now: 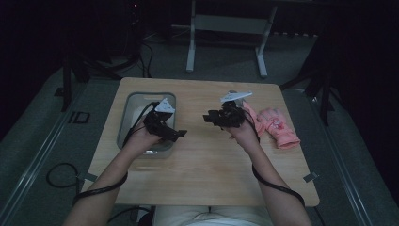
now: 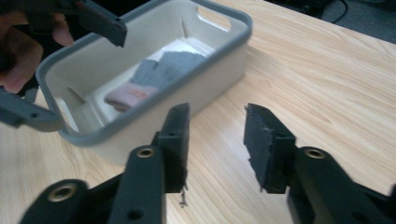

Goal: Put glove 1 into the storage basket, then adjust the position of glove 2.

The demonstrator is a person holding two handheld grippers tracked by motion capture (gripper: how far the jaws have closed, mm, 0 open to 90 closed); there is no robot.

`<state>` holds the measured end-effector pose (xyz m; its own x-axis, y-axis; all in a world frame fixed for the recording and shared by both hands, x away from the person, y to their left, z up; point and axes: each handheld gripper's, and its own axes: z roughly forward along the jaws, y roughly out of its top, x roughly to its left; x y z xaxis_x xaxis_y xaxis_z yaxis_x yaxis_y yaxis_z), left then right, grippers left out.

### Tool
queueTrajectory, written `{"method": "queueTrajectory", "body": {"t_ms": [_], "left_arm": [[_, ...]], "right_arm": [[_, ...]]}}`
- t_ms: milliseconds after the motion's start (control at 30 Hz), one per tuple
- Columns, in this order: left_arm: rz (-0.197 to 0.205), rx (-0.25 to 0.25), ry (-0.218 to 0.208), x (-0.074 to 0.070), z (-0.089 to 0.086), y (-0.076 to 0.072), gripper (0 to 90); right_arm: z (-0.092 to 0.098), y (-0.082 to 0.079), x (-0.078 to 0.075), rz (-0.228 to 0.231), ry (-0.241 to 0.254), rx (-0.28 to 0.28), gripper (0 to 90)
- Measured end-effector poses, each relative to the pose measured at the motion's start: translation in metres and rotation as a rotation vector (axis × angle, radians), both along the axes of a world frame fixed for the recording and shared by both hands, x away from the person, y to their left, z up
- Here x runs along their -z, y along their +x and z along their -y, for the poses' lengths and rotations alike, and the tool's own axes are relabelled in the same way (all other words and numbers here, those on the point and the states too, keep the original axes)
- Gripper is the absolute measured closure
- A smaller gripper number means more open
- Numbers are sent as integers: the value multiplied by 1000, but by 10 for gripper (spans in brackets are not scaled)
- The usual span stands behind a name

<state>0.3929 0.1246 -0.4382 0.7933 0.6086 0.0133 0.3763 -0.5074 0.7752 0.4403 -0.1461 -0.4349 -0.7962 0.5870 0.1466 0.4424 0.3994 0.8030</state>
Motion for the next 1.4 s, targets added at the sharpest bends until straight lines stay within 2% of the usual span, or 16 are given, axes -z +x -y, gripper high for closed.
{"method": "queueTrajectory", "body": {"t_ms": [67, 100, 167, 300, 367, 433, 533, 567, 600, 667, 700, 867, 1000, 1133, 1300, 1400], "left_arm": [[14, 5, -9, 2, 13, -7, 63], [14, 5, -9, 2, 13, -7, 63], [35, 4, -9, 4, 29, -17, 63], [27, 30, -16, 8, 44, -25, 63], [15, 51, -40, 15, 59, -30, 63], [13, 51, -46, 18, 64, -32, 63], [-1, 38, -59, 34, 78, -39, 63], [-1, 38, -59, 34, 78, -39, 63], [9, 37, -65, 42, 83, -43, 63], [14, 36, -62, 46, 85, -46, 63], [12, 31, -82, 52, 87, -51, 63], [73, 9, -80, 68, 87, -69, 63], [77, -7, -79, 77, 85, -76, 63], [50, -7, -89, 92, 83, -86, 63], [53, 2, -91, 100, 83, -98, 63], [56, 1, -103, 105, 82, -106, 63]], "right_arm": [[9, -1, -1, 11, -10, 10, 618], [9, -1, -1, 11, -10, 10, 618], [23, -1, -3, 27, -16, 35, 619], [40, 0, -2, 38, -12, 63, 620], [57, 4, 3, 42, -14, 102, 620], [68, 7, 8, 42, -28, 128, 620], [83, 12, 15, 46, -56, 165, 635], [88, 15, 18, 50, -70, 182, 652], [92, 17, 20, 51, -80, 193, 654], [100, 24, 25, 56, -100, 217, 666], [103, 28, 26, 59, -114, 230, 673], [112, 48, 35, 68, -180, 261, 680], [109, 64, 44, 68, -256, 254, 679], [105, 75, 54, 33, -275, 241, 680], [103, 83, 67, 4, -310, 238, 691], [104, 90, 80, -17, -367, 252, 696]]}}
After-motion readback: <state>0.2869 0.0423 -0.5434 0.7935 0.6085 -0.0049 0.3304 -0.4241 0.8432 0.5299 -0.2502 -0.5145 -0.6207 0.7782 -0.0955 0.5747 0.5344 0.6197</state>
